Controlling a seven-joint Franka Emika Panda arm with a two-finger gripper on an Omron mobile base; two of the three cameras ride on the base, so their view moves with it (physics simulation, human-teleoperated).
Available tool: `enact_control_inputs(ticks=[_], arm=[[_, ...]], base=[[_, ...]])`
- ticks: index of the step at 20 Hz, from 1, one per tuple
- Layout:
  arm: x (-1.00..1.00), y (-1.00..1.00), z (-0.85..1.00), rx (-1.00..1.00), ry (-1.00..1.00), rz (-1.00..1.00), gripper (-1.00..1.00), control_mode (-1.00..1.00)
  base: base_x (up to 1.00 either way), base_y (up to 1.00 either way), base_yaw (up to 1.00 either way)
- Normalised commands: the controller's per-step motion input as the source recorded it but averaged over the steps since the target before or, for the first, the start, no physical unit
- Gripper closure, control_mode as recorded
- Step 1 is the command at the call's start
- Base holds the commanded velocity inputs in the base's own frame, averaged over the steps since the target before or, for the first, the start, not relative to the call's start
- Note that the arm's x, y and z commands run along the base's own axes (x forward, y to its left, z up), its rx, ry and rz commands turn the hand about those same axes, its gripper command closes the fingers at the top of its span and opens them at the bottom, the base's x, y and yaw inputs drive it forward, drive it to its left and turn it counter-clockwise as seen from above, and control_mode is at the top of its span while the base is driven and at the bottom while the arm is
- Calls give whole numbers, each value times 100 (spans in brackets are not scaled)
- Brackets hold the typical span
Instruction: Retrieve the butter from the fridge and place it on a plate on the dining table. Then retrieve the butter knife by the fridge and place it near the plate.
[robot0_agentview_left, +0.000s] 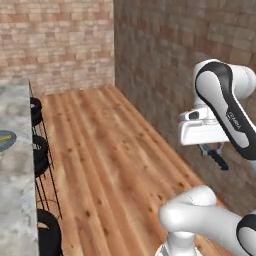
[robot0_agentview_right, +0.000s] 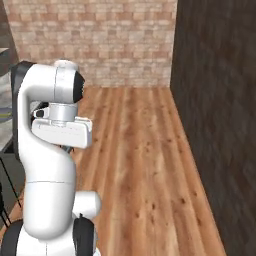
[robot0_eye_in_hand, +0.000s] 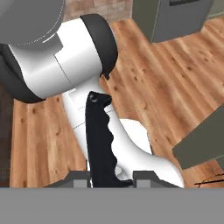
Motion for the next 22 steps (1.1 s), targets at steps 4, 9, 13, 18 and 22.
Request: enact_control_inputs(ticks=[4, 9, 13, 18, 22], arm=[[0, 0, 0, 0, 0, 0, 100, 100], [0, 0, 0, 0, 0, 0, 100, 100], [0, 0, 0, 0, 0, 0, 100, 100], [0, 0, 0, 0, 0, 0, 100, 100], [0, 0, 0, 0, 0, 0, 100, 100]], base=[[100, -28, 57], [100, -37, 57], [87, -42, 61], [59, -53, 63], [60, -59, 62]])
